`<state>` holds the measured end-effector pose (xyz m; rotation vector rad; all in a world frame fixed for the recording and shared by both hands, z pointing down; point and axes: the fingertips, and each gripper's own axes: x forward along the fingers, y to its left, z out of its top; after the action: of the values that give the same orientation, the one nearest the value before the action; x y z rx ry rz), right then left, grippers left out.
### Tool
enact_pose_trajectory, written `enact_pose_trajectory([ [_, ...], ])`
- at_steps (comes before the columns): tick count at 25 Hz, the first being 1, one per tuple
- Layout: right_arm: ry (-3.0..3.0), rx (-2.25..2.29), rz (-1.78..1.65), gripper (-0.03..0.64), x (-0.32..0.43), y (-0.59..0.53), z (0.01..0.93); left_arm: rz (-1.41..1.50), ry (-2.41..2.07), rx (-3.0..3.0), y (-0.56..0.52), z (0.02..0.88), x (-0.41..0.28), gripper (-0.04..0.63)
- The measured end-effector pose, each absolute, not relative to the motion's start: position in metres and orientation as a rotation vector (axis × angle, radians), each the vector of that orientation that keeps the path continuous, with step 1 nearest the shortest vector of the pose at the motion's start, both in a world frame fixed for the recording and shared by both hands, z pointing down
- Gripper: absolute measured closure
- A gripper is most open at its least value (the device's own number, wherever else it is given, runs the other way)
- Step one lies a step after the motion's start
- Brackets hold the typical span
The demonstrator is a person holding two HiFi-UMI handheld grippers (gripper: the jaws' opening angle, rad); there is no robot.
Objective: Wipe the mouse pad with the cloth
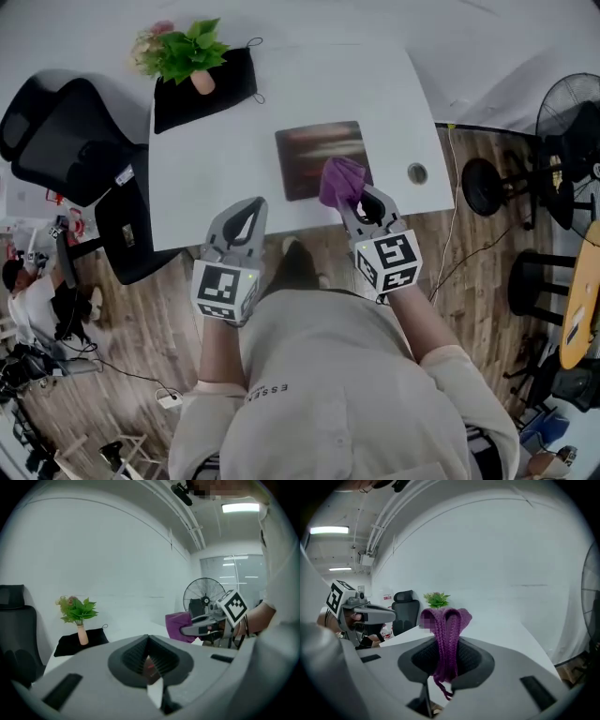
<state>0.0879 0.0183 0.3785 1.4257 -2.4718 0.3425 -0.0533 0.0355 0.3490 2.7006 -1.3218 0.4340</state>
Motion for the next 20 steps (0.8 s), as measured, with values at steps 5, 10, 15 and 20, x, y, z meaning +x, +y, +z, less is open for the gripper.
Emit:
enact_pose_trajectory([
  [5, -2.428, 1.279, 0.438, 0.529, 0.062, -0.035, 0.409, 0.406, -1.331, 2.671, -0.012, 0.36, -0.069, 0.594],
  [10, -2.369, 1.166, 0.531, 0.529, 0.036, -0.084, 0.446, 0.407, -1.325, 2.622, -0.053, 0.383, -0.09, 0.594],
  [15, -2.29, 1.048, 0.615, 0.529, 0.01, -0.118, 0.488, 0.41, -1.293, 2.594, -0.081, 0.405, -0.106, 0.594],
  [20, -2.224, 0.941, 0.683, 0.529, -0.011, -0.136, 0.523, 0.446, -1.278, 2.561, -0.096, 0.423, -0.116, 0.594],
])
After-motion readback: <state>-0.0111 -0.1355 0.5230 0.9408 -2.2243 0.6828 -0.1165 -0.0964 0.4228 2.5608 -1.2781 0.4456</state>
